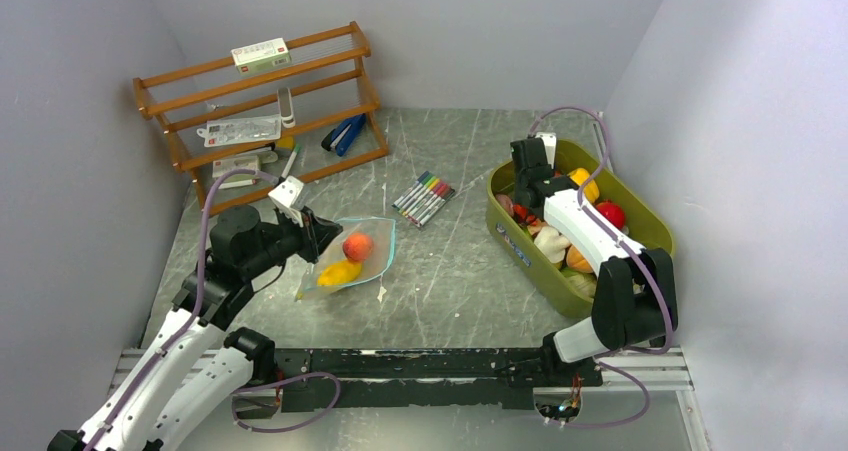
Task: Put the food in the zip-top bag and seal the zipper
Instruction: Pick up the fake vegetable from the bin.
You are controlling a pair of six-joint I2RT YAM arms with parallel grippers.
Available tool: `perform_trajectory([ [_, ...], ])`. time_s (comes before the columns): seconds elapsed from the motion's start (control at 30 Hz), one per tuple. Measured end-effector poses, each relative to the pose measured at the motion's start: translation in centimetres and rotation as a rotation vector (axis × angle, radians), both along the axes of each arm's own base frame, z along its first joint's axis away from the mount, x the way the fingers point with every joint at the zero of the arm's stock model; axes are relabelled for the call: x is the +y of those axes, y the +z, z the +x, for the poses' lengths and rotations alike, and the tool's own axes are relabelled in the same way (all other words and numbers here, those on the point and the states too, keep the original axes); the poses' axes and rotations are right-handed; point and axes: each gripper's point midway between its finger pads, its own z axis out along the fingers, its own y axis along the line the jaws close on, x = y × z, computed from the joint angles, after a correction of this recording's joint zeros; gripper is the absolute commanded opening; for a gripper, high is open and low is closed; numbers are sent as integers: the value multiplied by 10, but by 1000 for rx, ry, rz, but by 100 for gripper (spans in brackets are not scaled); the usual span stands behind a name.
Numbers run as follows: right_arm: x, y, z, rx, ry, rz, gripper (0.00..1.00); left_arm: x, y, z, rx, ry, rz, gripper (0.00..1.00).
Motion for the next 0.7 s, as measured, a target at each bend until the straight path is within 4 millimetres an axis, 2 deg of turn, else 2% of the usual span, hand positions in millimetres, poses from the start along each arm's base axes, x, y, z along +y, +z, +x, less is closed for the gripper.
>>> perform_trajectory([
  [0.1, 0, -1, -1, 3, -1, -1, 25, 0, 0, 0, 2, -3, 0, 7],
  [0.33, -1, 0, -3, 4, -2, -4, 20, 0, 0, -1, -1, -4, -1, 7],
  [0.7, -5, 17, -14, -19, 2, -4, 19, -2, -5, 2, 19, -5, 8, 7],
])
